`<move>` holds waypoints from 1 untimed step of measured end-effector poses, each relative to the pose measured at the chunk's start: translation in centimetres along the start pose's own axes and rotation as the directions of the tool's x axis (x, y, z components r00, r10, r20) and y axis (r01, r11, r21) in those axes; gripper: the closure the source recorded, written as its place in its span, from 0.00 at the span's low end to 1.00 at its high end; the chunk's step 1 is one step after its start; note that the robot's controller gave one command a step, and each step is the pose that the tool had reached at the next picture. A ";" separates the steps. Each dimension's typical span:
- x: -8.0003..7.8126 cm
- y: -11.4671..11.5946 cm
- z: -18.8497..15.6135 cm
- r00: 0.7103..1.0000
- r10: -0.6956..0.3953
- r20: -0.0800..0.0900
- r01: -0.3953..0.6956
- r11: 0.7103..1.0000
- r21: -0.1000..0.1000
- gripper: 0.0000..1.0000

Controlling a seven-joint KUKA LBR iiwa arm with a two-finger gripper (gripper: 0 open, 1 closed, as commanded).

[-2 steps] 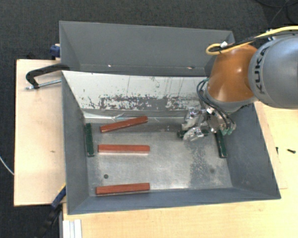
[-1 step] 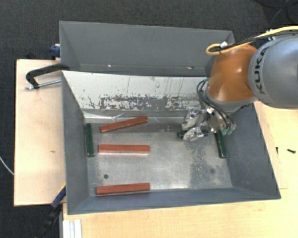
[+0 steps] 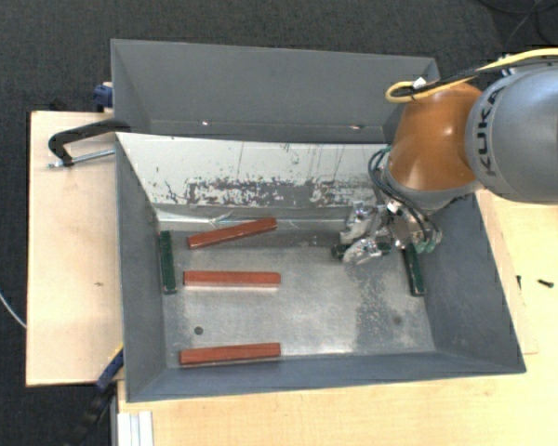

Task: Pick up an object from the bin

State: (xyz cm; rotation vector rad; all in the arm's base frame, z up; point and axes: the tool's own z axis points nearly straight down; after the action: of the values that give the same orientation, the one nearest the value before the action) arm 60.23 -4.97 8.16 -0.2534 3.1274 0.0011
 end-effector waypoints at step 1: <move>0.0 0.0 -0.5 1.000 0.000 -0.001 0.000 1.000 -0.001 1.00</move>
Offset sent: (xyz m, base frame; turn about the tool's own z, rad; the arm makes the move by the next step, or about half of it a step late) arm 0.0001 -0.0001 0.0173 0.0000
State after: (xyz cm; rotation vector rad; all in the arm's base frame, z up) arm 60.20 -4.95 8.65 -0.2531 3.1289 0.0017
